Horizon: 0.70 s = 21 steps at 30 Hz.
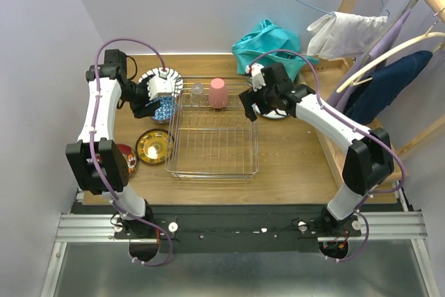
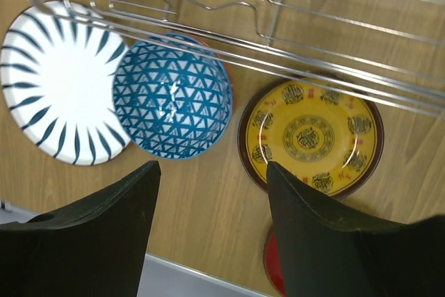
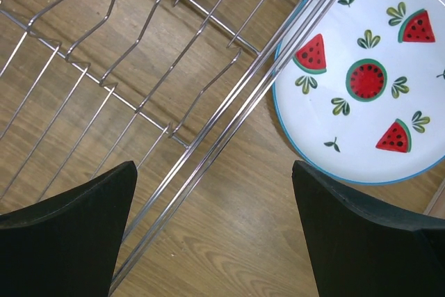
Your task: Load the mixed dishes into the dish rack
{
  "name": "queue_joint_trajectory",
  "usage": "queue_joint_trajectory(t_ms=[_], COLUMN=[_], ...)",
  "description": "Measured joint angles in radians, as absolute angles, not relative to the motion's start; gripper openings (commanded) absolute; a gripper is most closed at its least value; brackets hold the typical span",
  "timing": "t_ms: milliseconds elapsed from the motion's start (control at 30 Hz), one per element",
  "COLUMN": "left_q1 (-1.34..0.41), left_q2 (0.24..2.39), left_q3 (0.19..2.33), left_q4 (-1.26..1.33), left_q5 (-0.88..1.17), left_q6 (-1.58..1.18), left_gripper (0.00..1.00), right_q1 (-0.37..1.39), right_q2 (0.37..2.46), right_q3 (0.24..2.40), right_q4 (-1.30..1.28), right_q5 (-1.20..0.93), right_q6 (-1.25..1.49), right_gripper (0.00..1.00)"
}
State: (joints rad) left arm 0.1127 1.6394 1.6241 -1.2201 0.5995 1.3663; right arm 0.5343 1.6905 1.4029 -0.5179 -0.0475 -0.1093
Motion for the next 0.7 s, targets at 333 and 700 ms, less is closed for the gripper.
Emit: queue_joint_trajectory(t_ms=[333, 700], left_q1=[0.086, 0.074], left_q2=[1.802, 1.903], left_q3=[1.673, 1.655], left_q4=[-1.311, -1.324], left_q5=[0.601, 0.584], left_q6=[1.6, 1.588], left_gripper=[0.5, 0.48], right_q1=[0.534, 0.534], right_q2=[1.644, 1.64], right_q3=[1.367, 1.356], right_q4=[-0.513, -0.502], right_q5=[-0.081, -0.084], right_q6=[-0.093, -0.094], right_gripper=[1.0, 1.0])
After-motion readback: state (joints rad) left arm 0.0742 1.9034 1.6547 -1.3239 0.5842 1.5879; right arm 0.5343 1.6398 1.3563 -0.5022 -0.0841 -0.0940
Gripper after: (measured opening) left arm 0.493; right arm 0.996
